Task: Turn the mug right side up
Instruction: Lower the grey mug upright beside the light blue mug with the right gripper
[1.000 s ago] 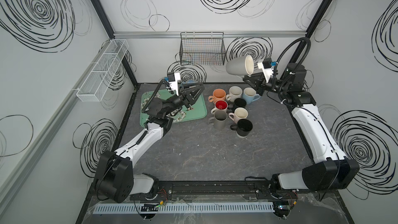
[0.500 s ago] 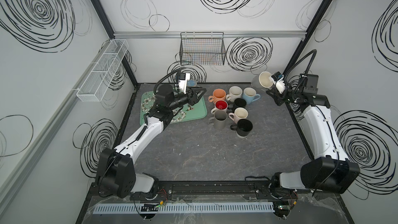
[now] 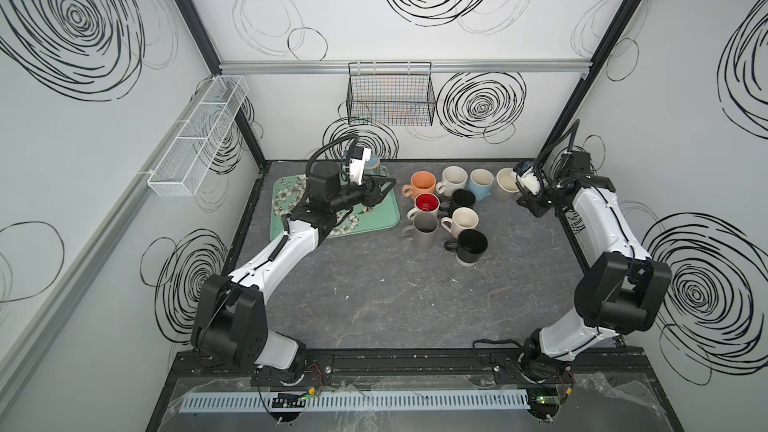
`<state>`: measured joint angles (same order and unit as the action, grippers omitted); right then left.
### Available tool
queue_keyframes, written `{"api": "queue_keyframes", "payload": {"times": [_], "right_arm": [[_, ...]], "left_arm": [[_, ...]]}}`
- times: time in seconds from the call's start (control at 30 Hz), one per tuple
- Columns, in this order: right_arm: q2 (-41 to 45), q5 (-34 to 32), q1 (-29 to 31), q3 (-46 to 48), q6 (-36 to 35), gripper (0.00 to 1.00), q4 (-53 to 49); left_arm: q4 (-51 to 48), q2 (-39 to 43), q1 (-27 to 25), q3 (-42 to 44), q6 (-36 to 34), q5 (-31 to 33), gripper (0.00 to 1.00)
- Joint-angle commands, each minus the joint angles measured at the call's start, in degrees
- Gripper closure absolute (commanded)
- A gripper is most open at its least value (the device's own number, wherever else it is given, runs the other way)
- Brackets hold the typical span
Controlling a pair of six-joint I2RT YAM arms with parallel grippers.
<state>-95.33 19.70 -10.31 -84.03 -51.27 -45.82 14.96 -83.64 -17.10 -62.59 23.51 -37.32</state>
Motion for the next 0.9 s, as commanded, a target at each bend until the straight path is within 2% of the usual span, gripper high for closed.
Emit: {"api": "queue_keyframes", "payload": {"times": [0.0,0.07,0.23,0.5,0.87], "right_arm": [[-3.4,-4.9,2.0,-4.9,-2.6,1.00,-2.1],[-5.5,-8.9,3.0,-5.6,-1.1,1.00,-2.5],[-7.7,-8.8,3.1,-4.7,-1.5,1.00,-2.0],[-12.1,-11.4,4.8,-5.5,-1.4,1.00,-1.0],[-14.7,-4.9,6.0,-5.4,-1.5,1.00,3.0]], "left_arm": [[0.7,-0.2,0.6,-1.1,-1.8,0.7,0.56],[-1.4,-0.3,0.7,-1.7,-3.0,1.8,0.56],[-6.7,-1.4,0.6,-4.0,-5.7,3.8,0.56],[-5.9,-4.2,0.4,-5.0,-5.1,4.4,0.56],[-5.4,-6.3,0.7,-5.3,-4.7,4.2,0.55]]}}
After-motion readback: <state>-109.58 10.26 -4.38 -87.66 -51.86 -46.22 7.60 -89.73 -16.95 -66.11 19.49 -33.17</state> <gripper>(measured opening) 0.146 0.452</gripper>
